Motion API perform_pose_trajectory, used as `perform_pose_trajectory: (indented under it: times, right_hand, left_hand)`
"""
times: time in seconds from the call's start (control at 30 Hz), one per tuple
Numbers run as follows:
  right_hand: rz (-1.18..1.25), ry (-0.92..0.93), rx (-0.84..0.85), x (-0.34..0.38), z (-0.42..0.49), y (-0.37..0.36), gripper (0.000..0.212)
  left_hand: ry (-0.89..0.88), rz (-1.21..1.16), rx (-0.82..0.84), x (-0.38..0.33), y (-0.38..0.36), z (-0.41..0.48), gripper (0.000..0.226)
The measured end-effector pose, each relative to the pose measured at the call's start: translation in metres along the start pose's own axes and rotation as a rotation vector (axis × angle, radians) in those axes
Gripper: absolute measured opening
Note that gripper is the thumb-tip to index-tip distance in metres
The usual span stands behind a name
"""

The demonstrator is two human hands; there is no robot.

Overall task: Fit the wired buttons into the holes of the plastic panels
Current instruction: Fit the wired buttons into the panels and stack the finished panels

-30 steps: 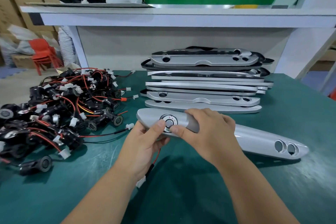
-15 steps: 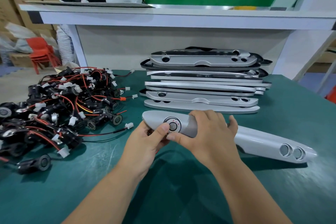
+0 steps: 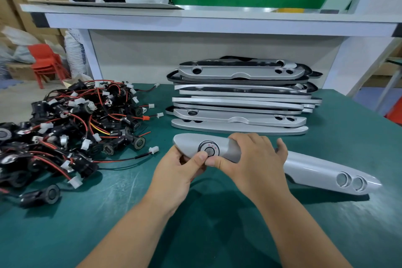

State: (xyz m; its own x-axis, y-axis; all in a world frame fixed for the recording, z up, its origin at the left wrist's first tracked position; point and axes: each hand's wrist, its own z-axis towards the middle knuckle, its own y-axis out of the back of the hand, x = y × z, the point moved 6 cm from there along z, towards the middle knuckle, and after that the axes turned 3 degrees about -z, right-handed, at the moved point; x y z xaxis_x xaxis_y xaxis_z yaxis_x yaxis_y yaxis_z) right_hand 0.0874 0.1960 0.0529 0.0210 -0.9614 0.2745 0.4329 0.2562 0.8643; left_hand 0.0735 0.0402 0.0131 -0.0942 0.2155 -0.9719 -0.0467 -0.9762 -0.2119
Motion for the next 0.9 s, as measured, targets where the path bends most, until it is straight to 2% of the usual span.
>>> perform_pose_trajectory:
  times: [0.2,0.33,0.47,0.57,0.63,0.73,0.8,0.87,0.9]
  right_hand:
    - [-0.007,-0.024,-0.025,0.003,-0.003,0.0,0.094]
    - [-0.01,-0.045,-0.082,0.004,-0.004,0.001,0.083]
    - [-0.019,-0.035,-0.098,0.003,-0.005,0.002,0.089]
    - [-0.014,0.022,0.012,-0.001,-0.004,-0.004,0.097]
    - [-0.031,0.067,0.13,-0.008,-0.003,-0.012,0.094]
    - [-0.068,-0.012,0.322,-0.035,-0.001,-0.021,0.089]
    - [-0.067,-0.095,0.393,-0.054,0.001,-0.02,0.086]
    - [-0.073,-0.104,0.389,-0.06,0.002,-0.017,0.083]
    - [-0.085,-0.084,0.368,-0.058,0.001,-0.017,0.083]
  left_hand:
    - [-0.003,-0.011,-0.029,0.002,0.002,0.0,0.007]
    - [-0.04,0.033,-0.037,-0.001,0.002,0.0,0.009]
    - [-0.021,0.043,-0.012,-0.001,0.003,0.0,0.011]
    - [0.013,-0.056,-0.035,0.004,0.006,0.003,0.016]
    - [0.01,-0.086,-0.078,0.006,0.011,0.007,0.016]
    - [-0.01,-0.035,-0.179,0.007,0.027,0.016,0.015]
    - [0.012,-0.042,-0.173,0.009,0.032,0.019,0.03]
    - [0.018,0.042,-0.145,0.01,0.034,0.018,0.067]
    - [0.005,0.131,-0.147,0.009,0.034,0.018,0.078]
